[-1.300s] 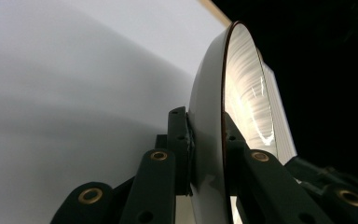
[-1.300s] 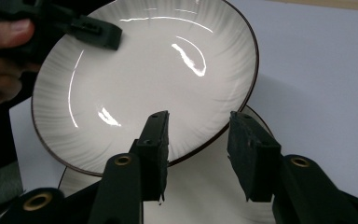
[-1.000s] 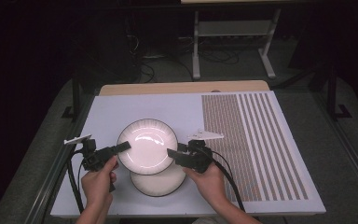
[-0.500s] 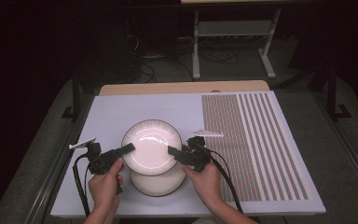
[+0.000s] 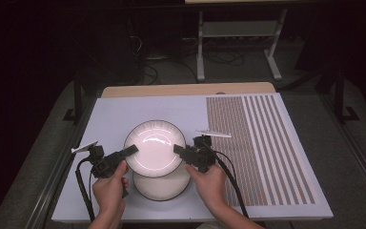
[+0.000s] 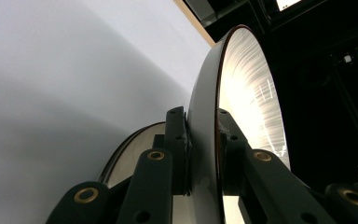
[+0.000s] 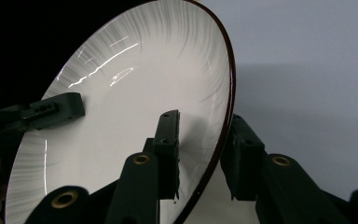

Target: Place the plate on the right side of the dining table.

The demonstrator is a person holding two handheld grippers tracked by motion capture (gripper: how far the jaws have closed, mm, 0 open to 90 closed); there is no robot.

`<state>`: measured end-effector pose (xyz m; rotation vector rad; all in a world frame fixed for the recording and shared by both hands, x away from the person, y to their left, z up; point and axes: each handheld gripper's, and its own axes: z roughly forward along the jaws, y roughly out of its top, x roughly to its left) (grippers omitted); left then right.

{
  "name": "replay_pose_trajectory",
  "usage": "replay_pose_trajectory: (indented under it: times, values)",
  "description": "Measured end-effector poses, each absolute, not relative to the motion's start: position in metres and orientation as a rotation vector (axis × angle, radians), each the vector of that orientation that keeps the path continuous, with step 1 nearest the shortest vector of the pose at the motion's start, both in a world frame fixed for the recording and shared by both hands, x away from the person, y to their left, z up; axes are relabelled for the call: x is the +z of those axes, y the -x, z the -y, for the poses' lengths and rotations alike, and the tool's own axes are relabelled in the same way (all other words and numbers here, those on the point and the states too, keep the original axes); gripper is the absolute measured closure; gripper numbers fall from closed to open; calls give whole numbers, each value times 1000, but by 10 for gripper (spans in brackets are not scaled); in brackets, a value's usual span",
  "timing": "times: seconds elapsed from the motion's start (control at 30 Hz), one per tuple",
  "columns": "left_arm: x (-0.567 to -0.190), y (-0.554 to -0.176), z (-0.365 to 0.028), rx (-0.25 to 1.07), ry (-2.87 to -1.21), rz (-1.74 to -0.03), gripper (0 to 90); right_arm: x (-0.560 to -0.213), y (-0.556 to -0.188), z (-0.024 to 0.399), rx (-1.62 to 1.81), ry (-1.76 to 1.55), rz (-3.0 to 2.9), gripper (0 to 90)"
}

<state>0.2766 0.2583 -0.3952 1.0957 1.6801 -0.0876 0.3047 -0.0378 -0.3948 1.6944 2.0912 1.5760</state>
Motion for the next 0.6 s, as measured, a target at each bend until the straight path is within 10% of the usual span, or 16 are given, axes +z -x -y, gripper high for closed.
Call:
replay_pose_trajectory:
  times: [0.6]
  values:
    - [-388, -289, -234, -86, -1124, -1659, 782, -391, -313, 61, 1563, -1777, -2038, 694]
